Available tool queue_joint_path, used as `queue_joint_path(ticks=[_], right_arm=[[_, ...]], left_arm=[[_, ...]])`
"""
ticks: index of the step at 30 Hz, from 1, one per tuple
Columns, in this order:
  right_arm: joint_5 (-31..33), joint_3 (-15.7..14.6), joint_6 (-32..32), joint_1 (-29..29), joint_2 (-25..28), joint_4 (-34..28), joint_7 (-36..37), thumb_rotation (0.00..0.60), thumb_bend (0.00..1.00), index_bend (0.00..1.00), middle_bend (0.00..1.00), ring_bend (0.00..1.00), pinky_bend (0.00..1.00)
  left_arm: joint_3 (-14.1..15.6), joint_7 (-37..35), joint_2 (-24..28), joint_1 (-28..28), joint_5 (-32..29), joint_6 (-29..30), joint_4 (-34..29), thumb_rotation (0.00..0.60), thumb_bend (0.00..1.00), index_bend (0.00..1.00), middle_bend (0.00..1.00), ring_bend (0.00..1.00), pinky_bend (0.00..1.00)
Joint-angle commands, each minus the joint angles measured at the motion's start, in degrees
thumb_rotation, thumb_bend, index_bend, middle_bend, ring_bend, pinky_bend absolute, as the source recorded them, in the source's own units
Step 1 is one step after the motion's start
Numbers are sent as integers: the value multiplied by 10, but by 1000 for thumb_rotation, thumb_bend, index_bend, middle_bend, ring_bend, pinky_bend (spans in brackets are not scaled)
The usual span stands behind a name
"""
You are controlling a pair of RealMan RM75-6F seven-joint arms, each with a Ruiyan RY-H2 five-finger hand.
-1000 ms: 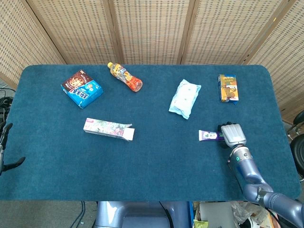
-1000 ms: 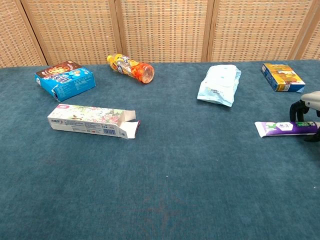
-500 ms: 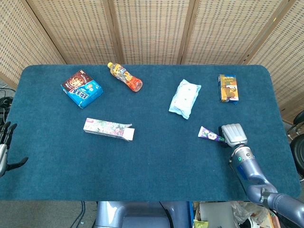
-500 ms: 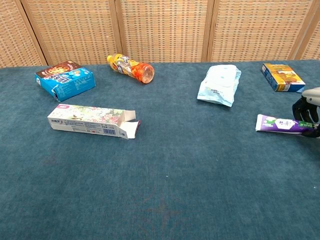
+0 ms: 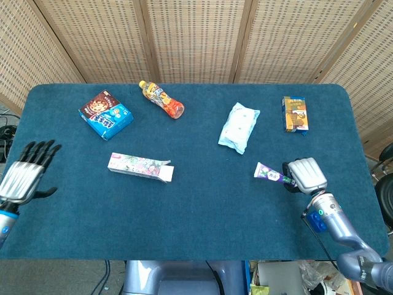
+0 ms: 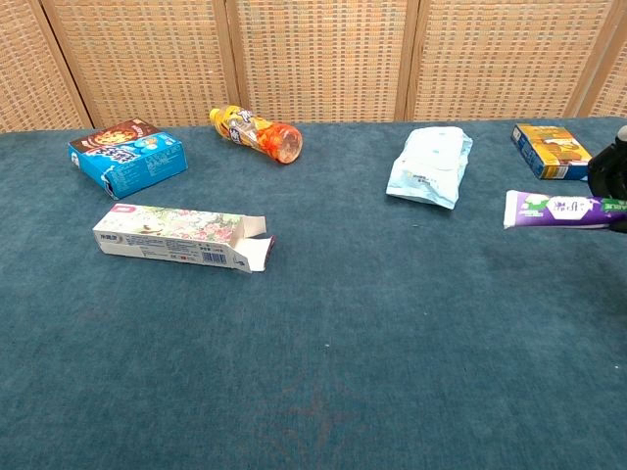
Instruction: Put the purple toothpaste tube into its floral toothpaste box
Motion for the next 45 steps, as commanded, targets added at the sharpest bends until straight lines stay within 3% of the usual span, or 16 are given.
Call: queue_joint_path(ticks=[1, 9, 13, 22, 25, 28, 30, 33, 38, 42, 45], right_arm=[[-6, -3, 13, -6, 29, -42, -18, 600, 596, 629, 641, 501, 497], [-18, -6, 30, -9, 53, -89, -38, 600, 597, 628, 641, 502, 497], [-30, -10, 28, -7, 53, -100, -26, 600, 597, 629, 641, 501, 497], [-32, -13, 28, -6, 54, -97, -25, 600, 597, 629, 641, 501, 497], [-32, -14, 30, -9, 61, -99, -21, 600, 598, 629, 641, 501, 497], [-33, -17, 33, -13, 69, -100, -18, 600, 603, 629, 641, 502, 497], [-33, -18, 35, -15, 72, -100, -14, 600, 604, 629, 641, 502, 497], [-36, -19, 38, -18, 78, -101, -9, 600, 605, 629, 640, 501, 497], [-41, -20, 43, -22, 88, -109, -7, 600, 619, 629, 640, 501, 497], [-48, -20, 54, -27, 103, -124, -6, 600, 632, 629, 641, 501, 497], [-52, -16, 58, -27, 121, -142, -7, 600, 638, 629, 641, 501, 497]], left_arm=[[6, -35, -21, -56, 44, -47, 57, 600, 180, 0, 0, 0, 0], [17, -97, -94, -138, 51, -149, 146, 600, 184, 0, 0, 0, 0], [20, -147, -175, -199, 48, -218, 230, 600, 185, 0, 0, 0, 0], [9, -198, -265, -265, 10, -293, 317, 600, 185, 0, 0, 0, 7], [6, -220, -281, -278, 4, -297, 329, 600, 185, 0, 0, 0, 49], [13, -225, -286, -288, 9, -294, 330, 600, 185, 3, 15, 29, 166], [18, -219, -285, -291, 12, -292, 327, 600, 185, 39, 72, 91, 245], [27, -209, -282, -295, 8, -306, 317, 600, 185, 168, 215, 228, 375], [32, -190, -284, -297, -6, -315, 307, 600, 185, 377, 340, 340, 477], [20, -162, -292, -282, -22, -272, 300, 600, 185, 559, 533, 499, 567], [5, -171, -290, -268, -29, -223, 278, 600, 185, 586, 555, 516, 570]])
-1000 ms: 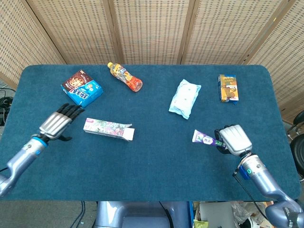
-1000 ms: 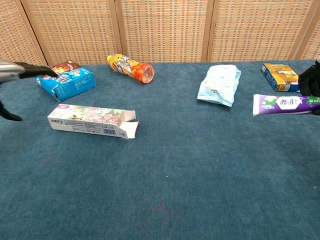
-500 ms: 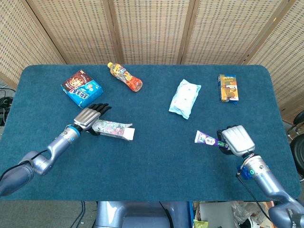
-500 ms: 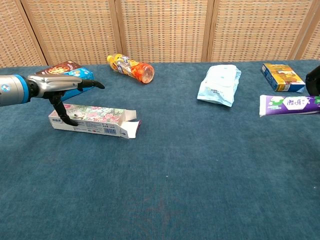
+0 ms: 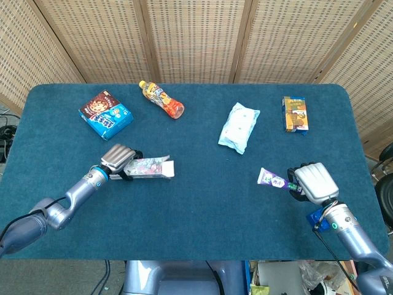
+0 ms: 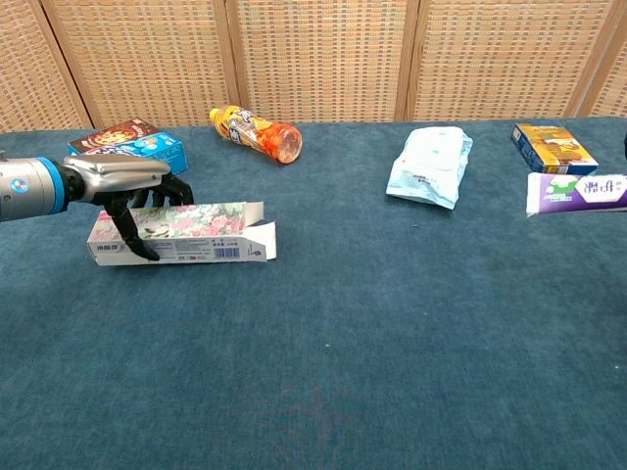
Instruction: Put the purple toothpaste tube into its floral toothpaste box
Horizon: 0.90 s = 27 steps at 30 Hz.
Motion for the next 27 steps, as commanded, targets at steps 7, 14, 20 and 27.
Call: queue_joint_path(ticks=[7, 14, 20, 27], right_arm=[[0, 29, 4, 15, 84, -81, -19, 600, 671, 629, 640, 501, 497], [46, 74, -21, 49, 144, -140, -26, 600, 675, 629, 641, 501, 497], [129, 115, -62, 106, 205, -200, -97, 600, 675, 629, 643, 501, 497], [188, 126, -79, 150, 221, -227, -162, 600, 675, 629, 644, 501, 497]], left_arm=[[-42, -112, -23, 35, 14, 184, -30, 600, 185, 587, 555, 516, 568], [-45, -175, -88, 8, 31, 205, 35, 600, 184, 587, 553, 516, 548], [-75, -216, -182, -43, 39, 245, 126, 600, 185, 587, 552, 516, 539], [-88, -249, -250, -92, 41, 265, 208, 600, 185, 587, 552, 516, 529]])
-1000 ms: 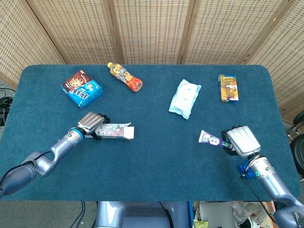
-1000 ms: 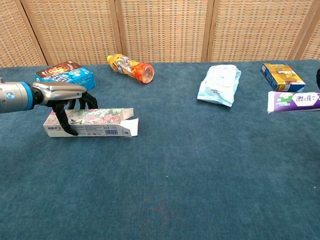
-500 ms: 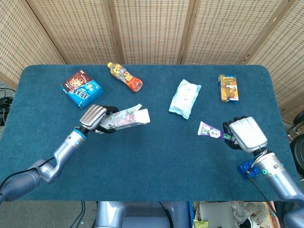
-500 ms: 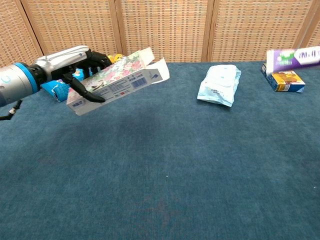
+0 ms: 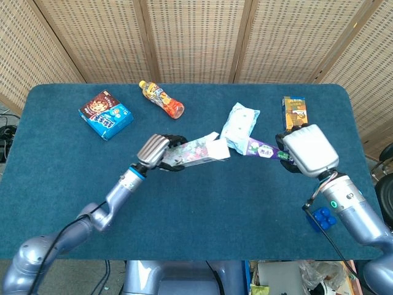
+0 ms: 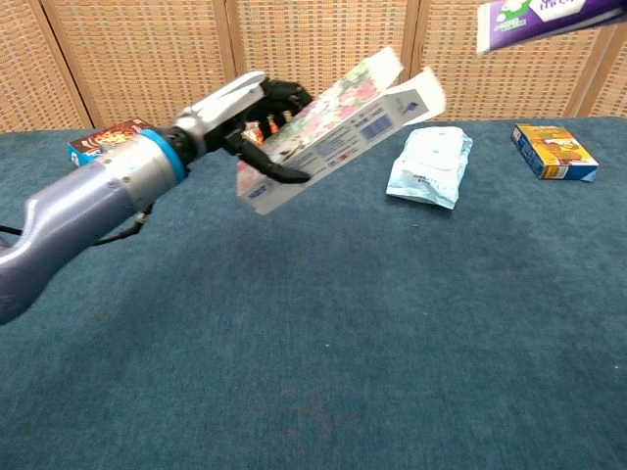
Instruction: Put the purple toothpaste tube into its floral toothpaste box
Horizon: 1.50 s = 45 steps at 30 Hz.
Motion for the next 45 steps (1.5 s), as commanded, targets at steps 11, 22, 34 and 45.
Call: queue_joint_path(ticks=[11, 22, 34, 45], right_arm=[[100, 5, -24, 83, 33, -51, -129, 600, 680, 629, 645, 501, 497], [182, -25, -30, 143, 47, -77, -238, 600, 686, 636, 650, 501, 497], [306, -71, 0, 234, 13, -104, -372, 600, 730, 636, 651, 501, 497], [367, -88, 20, 303, -21, -114, -421, 600, 730, 637, 650, 502, 497]], left_arm=[[-27, -49, -77, -68, -18, 15, 83, 600, 185, 587, 552, 515, 524], [-18, -80, -109, -71, -29, 23, 121, 600, 185, 587, 552, 515, 524], [0, -70, -124, -76, -22, 55, 158, 600, 185, 587, 552, 516, 524], [6, -75, -139, -85, -25, 59, 168, 600, 185, 587, 552, 516, 522]])
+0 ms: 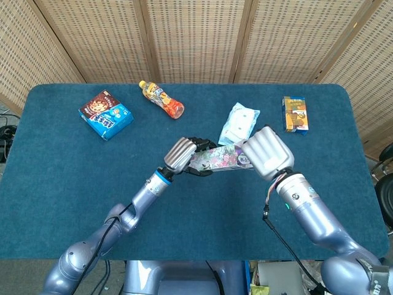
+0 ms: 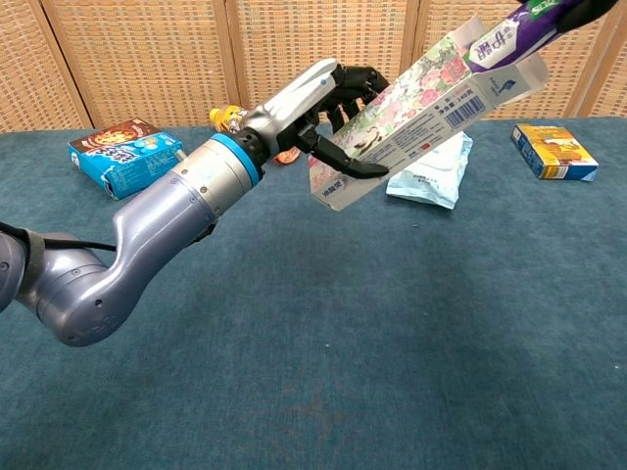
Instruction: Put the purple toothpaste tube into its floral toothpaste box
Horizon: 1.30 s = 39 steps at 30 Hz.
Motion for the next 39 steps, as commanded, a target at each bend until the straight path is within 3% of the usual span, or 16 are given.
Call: queue_joint_path(ticks=[1, 4, 7, 8, 9, 11, 12, 13, 24, 31, 36, 38, 39], right_arm=[[16, -6, 10, 20, -15, -2, -14, 600, 730, 636, 650, 501, 497], [24, -9, 17, 35, -24, -2, -23, 600, 729, 618, 611, 500, 497], [25, -9, 25, 45, -29, -4, -21, 600, 682, 386, 374, 392, 455], [20, -8, 31, 45, -30, -3, -20, 600, 570, 257, 230, 282, 375], [13, -9, 38, 44, -32, -2, -18, 600, 394, 135, 107, 154, 247], [-15, -7, 60, 40, -36, 0, -16, 600, 109, 18, 4, 18, 61], [-30, -6, 67, 37, -37, 3, -15, 600, 26, 0, 0, 0, 9], [-52, -7, 75, 32, -37, 7, -15, 600, 4, 0, 0, 0, 0], [-164, -6, 74, -19, 2, 36, 50, 600, 0, 0, 0, 0, 0], [-292, -1, 92, -102, 27, 85, 184, 600, 0, 0, 0, 0, 0], [-377, -9, 132, -179, 29, 152, 304, 600, 0, 0, 0, 0, 0], [-375, -34, 155, -254, 2, 219, 421, 600, 0, 0, 0, 0, 0], [-404, -41, 169, -278, -18, 250, 468, 600, 0, 0, 0, 0, 0]], left_arm=[[-2, -4, -6, -3, -5, 0, 1, 600, 185, 587, 552, 516, 522], [-10, -13, -15, -8, -14, -3, -1, 600, 185, 592, 552, 515, 520], [-17, -20, -22, -14, -21, -5, -1, 600, 185, 594, 552, 515, 518], [-19, -23, -25, -16, -23, -7, -1, 600, 184, 594, 552, 515, 517], [-20, -25, -27, -18, -24, -8, 1, 600, 184, 595, 552, 515, 517], [-19, -29, -33, -21, -25, -11, 5, 600, 185, 595, 552, 516, 517], [-19, -31, -35, -22, -25, -13, 7, 600, 185, 595, 552, 516, 517], [-19, -33, -37, -23, -26, -14, 9, 600, 185, 595, 552, 516, 517], [-17, -36, -37, -19, -36, -11, 10, 600, 185, 598, 552, 515, 517], [6, -49, -18, 5, -19, 18, 30, 600, 185, 598, 552, 515, 516], [44, -46, 22, 41, 10, 41, 26, 600, 184, 598, 552, 515, 512], [87, -32, 71, 85, 41, 59, 29, 600, 185, 598, 552, 515, 512], [103, -29, 90, 96, 54, 65, 22, 600, 185, 598, 552, 515, 512]])
